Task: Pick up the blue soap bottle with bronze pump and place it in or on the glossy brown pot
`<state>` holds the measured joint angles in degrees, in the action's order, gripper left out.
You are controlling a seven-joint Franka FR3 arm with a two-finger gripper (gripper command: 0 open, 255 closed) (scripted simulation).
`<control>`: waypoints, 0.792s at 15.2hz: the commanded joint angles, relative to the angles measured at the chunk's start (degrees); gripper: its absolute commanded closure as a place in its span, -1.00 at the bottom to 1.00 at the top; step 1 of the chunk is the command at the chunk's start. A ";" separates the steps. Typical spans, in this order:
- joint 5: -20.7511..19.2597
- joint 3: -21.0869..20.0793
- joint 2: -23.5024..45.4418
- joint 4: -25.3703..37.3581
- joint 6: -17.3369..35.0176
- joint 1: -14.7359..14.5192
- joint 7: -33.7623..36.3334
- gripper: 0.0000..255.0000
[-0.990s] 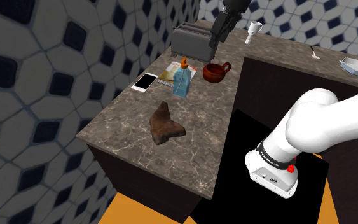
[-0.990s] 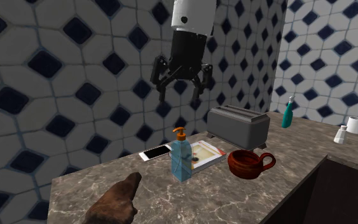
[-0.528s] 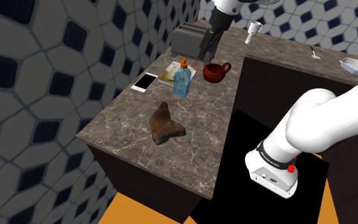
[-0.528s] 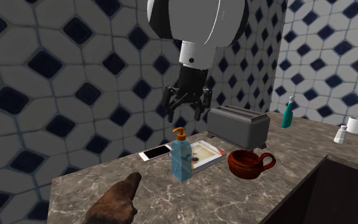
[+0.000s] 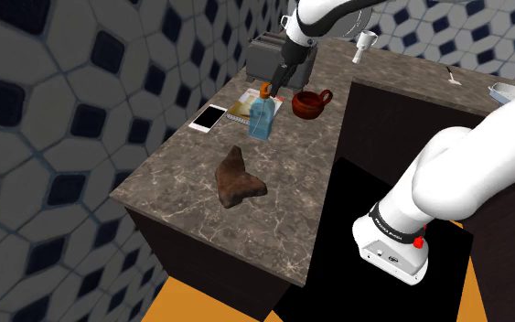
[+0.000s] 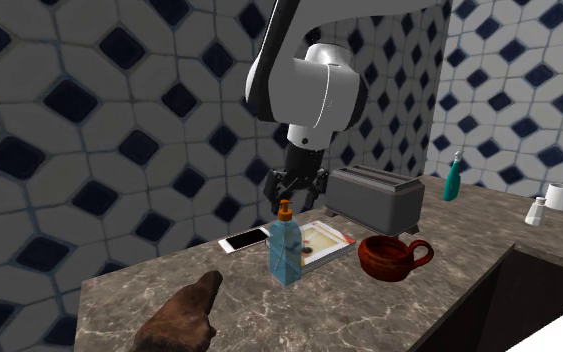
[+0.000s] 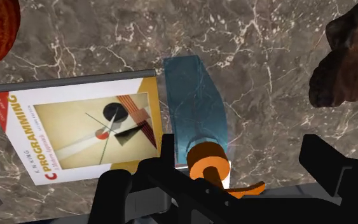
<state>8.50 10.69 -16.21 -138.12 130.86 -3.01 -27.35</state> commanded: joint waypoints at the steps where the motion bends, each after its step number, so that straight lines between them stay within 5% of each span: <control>1: 1.38 0.97 3.89 0.98 3.04 -0.47 -2.90 -1.00; 12: 4.64 1.19 10.13 0.14 9.91 -1.49 -5.84 -1.00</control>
<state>13.03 11.88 -6.23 -137.92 140.54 -4.47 -33.11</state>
